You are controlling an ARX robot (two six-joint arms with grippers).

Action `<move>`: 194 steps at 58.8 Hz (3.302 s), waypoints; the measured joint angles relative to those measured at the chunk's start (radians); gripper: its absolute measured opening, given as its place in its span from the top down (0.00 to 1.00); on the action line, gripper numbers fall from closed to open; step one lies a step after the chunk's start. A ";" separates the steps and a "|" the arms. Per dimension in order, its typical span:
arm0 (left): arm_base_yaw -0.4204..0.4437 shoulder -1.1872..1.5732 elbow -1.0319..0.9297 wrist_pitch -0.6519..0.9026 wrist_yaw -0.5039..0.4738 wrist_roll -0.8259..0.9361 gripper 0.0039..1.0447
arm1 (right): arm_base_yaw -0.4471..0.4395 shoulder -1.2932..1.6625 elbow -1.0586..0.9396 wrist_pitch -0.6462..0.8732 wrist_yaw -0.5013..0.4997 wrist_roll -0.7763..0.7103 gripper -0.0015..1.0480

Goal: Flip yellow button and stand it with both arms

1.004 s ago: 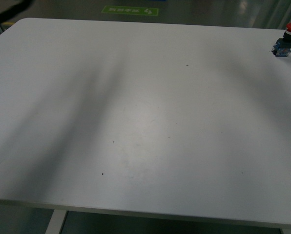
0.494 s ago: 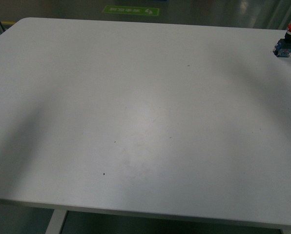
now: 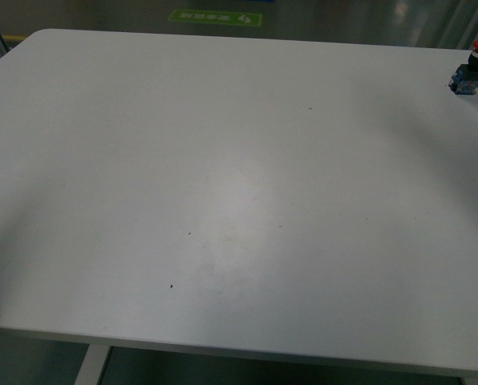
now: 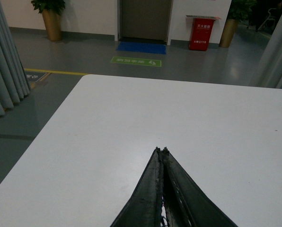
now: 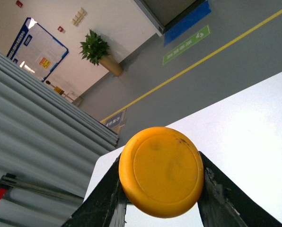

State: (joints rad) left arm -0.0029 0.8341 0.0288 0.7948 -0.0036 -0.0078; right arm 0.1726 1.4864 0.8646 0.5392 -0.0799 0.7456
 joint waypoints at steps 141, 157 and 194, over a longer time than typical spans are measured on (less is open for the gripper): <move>0.000 -0.830 -0.004 -0.793 0.003 0.002 0.07 | -0.132 0.119 -0.017 0.056 0.154 -0.678 0.68; 0.000 -0.830 -0.004 -0.793 0.003 0.002 0.06 | -0.172 0.217 -0.011 0.076 0.207 -0.838 0.68; 0.000 -0.830 -0.004 -0.793 0.003 0.002 0.06 | -0.204 0.390 0.060 0.084 0.247 -0.982 0.68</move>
State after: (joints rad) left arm -0.0025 0.0040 0.0246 0.0013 -0.0002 -0.0055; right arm -0.0315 1.8767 0.9249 0.6228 0.1669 -0.2363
